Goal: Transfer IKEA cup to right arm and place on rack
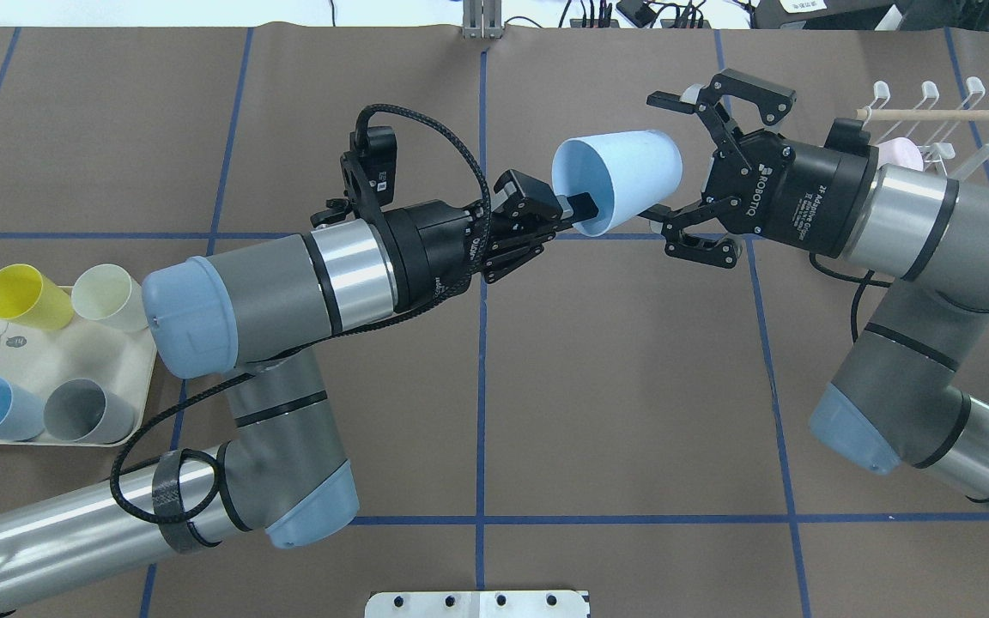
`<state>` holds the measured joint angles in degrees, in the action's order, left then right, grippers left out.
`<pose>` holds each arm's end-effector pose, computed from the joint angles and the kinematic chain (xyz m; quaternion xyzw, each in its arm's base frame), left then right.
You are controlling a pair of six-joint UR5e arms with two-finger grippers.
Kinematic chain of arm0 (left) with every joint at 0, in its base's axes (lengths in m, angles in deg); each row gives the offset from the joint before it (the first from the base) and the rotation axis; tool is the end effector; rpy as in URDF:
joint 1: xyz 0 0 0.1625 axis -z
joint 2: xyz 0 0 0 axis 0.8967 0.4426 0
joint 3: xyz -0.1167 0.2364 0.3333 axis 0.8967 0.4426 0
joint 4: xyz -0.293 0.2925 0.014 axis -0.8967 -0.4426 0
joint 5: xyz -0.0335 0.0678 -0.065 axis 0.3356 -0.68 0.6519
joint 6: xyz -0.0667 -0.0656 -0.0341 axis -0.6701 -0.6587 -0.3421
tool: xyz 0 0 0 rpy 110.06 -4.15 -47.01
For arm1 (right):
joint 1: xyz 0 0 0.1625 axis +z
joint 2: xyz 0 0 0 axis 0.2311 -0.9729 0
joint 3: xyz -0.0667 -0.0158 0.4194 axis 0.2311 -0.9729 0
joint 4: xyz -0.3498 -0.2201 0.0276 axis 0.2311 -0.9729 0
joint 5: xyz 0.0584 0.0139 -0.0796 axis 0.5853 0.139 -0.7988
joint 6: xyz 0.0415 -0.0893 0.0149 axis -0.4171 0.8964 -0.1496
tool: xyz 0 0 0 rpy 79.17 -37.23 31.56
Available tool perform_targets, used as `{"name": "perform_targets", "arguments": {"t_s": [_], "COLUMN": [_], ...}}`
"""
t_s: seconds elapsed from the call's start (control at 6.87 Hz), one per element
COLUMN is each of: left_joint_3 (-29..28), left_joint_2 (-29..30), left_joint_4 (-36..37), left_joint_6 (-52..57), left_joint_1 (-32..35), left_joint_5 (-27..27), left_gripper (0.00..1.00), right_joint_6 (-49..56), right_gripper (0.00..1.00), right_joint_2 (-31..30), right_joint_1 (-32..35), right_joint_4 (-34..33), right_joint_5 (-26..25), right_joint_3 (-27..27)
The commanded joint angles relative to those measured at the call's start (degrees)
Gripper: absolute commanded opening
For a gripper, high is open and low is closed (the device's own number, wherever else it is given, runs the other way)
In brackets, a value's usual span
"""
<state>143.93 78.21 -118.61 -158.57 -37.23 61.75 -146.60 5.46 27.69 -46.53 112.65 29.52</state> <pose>0.4673 -0.3847 0.0791 0.0698 0.8634 -0.1995 0.4581 -0.2919 -0.4119 0.2395 -0.1639 -0.8280 0.3665 0.3914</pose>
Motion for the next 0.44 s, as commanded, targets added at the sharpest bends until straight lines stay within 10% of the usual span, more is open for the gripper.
{"name": "perform_targets", "arguments": {"t_s": [0.0,0.29], "left_joint_3": [-0.1,-0.2], "left_joint_2": [0.4,0.5], "left_joint_4": [0.6,0.6], "left_joint_6": [0.1,0.1], "left_joint_1": [0.0,0.0], "left_joint_5": [0.0,-0.1], "left_gripper": [0.00,0.00], "right_joint_6": [0.0,0.0], "right_gripper": [0.88,0.43], "right_joint_2": [-0.4,-0.7], "right_joint_1": [0.0,0.1], "right_joint_4": [0.4,0.6], "right_joint_5": [0.1,0.2], "right_joint_3": [0.1,0.1]}}
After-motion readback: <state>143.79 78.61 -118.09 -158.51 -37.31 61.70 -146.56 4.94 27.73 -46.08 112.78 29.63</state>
